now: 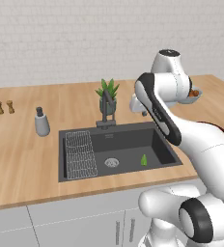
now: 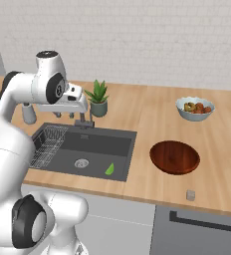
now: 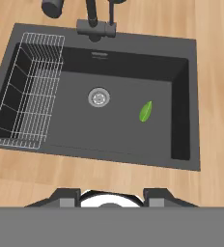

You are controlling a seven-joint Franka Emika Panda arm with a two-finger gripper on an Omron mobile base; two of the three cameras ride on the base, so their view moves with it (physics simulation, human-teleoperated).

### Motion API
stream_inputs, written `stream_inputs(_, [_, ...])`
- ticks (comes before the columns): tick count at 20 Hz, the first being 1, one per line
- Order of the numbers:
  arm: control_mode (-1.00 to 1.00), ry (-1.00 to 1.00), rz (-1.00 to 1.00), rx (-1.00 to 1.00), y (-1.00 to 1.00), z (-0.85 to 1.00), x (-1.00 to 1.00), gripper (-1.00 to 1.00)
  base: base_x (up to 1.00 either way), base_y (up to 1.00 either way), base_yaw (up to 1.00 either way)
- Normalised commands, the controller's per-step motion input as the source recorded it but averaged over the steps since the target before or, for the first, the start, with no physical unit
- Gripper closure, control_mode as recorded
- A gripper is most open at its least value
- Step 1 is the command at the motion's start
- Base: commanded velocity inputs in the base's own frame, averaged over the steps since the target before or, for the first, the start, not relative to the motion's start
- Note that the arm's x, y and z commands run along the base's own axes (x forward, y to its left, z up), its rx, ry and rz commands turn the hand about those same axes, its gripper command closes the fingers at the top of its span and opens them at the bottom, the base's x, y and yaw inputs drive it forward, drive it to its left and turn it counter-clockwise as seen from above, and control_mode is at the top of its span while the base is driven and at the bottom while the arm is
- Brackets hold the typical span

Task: Pick the lemon wedge from the sink and place it in the bowl. Then pick the bowl and place it in the microwave. Then close the microwave door and press the start button.

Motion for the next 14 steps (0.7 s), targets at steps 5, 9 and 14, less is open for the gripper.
stream_inputs(5, [-1.0,0.0,0.0,0.0,0.0,0.0,-0.28,-1.0,0.0,0.0,0.0])
stream_inputs(9, [-1.0,0.0,0.0,0.0,0.0,-0.05,-0.59,-1.0,0.0,0.0,0.0])
stream_inputs(14, [-1.0,0.02,0.0,0.0,-0.18,-0.42,-0.13,-1.0,0.0,0.0,0.0])
